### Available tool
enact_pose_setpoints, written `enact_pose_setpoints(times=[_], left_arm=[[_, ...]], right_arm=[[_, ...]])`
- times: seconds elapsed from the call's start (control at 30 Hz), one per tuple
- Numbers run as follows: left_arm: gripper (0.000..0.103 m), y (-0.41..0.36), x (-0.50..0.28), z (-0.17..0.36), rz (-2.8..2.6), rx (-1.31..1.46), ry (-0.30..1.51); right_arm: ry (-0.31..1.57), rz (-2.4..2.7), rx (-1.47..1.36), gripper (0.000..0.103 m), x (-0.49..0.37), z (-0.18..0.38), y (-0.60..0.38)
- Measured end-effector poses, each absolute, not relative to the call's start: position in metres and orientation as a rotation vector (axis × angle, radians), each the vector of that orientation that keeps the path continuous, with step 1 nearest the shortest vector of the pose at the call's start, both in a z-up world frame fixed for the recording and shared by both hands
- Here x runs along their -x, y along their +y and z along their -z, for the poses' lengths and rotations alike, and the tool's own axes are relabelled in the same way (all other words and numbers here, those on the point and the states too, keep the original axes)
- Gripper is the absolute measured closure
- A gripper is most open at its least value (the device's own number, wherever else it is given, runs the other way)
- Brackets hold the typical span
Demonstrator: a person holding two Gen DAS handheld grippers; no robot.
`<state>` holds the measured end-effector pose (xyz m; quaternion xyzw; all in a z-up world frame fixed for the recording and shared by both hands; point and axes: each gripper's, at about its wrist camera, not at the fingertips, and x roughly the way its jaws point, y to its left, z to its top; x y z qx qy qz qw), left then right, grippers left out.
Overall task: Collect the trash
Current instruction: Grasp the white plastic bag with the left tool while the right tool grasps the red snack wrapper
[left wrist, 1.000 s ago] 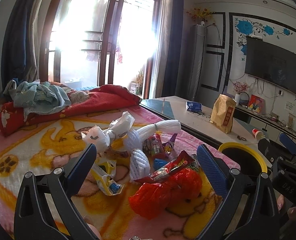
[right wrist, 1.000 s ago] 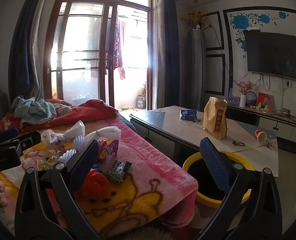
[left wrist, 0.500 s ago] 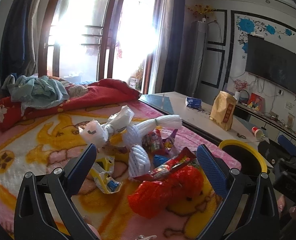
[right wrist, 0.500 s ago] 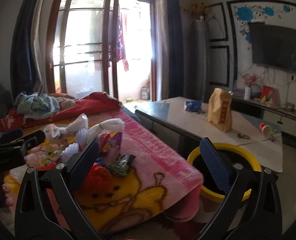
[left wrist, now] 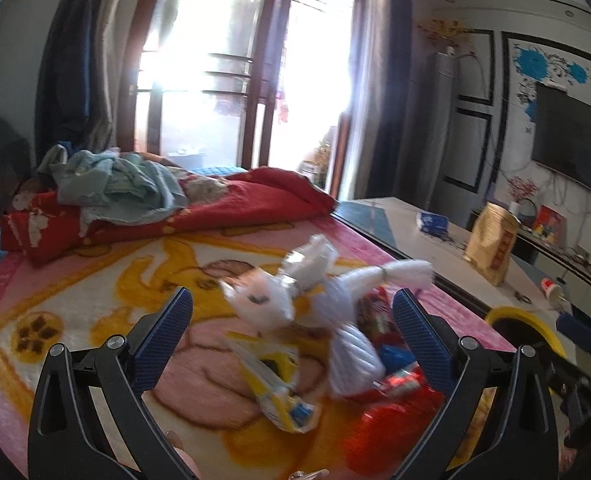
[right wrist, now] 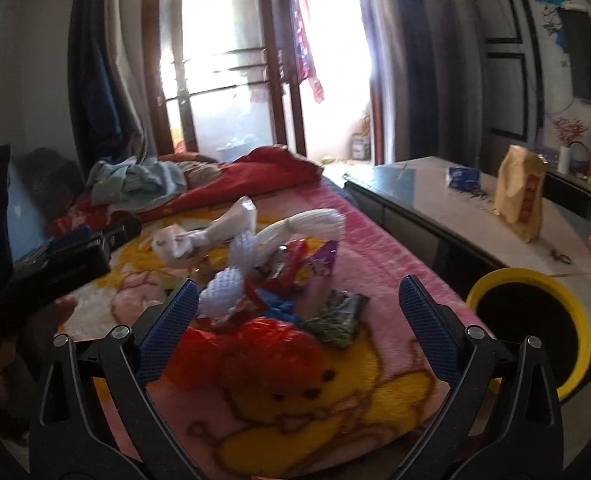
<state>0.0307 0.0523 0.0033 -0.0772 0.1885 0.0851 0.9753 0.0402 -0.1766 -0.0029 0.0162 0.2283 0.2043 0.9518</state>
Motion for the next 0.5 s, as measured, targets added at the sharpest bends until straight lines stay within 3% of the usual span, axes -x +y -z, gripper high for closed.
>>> enact_pose_setpoints(times=[0.5], left_arm=[[0.006, 0.120, -0.076, 0.002, -0.250, 0.236, 0.430]], right_arm=[[0.560, -0.493, -0.013, 0.011, -0.074, 0.016, -0.141]])
